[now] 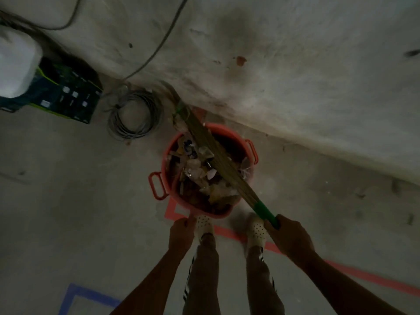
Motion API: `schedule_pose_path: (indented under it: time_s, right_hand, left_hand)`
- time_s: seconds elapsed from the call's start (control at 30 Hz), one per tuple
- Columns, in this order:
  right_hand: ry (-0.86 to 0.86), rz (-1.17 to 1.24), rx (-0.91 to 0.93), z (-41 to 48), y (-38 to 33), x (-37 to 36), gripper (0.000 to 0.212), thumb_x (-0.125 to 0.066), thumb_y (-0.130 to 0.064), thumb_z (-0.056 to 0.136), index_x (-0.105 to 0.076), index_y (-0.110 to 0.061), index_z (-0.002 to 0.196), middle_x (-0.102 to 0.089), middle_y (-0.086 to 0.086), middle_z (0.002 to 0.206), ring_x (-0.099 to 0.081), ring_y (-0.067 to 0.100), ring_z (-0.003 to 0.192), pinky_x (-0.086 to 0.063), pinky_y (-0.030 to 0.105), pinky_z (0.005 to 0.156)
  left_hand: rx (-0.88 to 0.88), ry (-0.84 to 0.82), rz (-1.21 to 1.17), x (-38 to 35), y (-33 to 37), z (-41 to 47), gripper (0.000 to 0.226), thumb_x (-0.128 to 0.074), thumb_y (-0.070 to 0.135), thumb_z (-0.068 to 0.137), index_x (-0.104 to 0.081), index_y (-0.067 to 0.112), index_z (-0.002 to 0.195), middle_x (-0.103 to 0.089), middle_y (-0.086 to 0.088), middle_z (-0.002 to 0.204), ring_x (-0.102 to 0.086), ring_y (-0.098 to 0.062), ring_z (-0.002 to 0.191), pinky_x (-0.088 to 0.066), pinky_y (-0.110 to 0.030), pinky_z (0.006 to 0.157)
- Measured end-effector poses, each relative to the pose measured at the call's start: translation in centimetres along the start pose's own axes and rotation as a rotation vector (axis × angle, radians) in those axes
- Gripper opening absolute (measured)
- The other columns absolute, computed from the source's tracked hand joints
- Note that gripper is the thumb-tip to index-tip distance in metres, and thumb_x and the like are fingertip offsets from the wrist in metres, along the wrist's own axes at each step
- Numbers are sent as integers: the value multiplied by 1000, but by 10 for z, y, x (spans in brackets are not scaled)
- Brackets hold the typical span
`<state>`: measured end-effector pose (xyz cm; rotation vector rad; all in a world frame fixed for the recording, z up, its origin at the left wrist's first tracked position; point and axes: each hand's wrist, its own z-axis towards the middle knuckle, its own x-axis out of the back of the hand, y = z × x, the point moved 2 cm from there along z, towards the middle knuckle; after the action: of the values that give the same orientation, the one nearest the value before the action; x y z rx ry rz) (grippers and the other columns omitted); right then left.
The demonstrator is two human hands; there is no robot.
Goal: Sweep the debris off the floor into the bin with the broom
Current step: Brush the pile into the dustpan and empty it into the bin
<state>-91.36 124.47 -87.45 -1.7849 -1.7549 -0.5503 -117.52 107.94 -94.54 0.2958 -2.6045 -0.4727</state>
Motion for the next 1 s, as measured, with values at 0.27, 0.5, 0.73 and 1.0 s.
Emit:
schedule_pose_path:
  time_s: [0.27, 0.5, 0.73, 1.0]
  right_hand:
    - [5, -26, 6, 14, 11, -19, 36, -44, -59, 95, -49, -26, 82, -62, 1, 63, -50, 6, 42, -50, 22, 46]
    - [22, -38, -22, 0, 16, -3, 36, -44, -58, 97, -49, -26, 82, -62, -2, 61, -53, 6, 43, -53, 23, 47]
    - [41, -47, 39, -34, 2, 43, 36, -45, -60, 96, -51, -26, 84, -61, -4, 64, -55, 7, 46, -43, 20, 44]
    - [106, -60, 98, -67, 2, 72, 40, -44, -64, 94, -51, -27, 82, -62, -5, 64, -57, 8, 47, -54, 25, 48]
  left_hand:
    - [71, -58, 11, -26, 43, 57, 68, -46, 67, 94, -60, 7, 120, -67, -16, 107, -65, -34, 98, -53, -41, 80]
    - [307, -181, -43, -26, 117, 100, 20, -55, 34, 94, -54, 15, 88, -45, 1, 60, -44, -13, 49, -42, -28, 57]
    - [234, -170, 13, 9, 145, 50, 16, -55, 24, 97, -56, 8, 98, -54, 5, 71, -56, -4, 48, -43, -11, 41]
    - [98, -69, 139, 45, 137, -18, 13, -56, 16, 98, -60, 4, 98, -59, -15, 89, -64, -18, 71, -50, -15, 53]
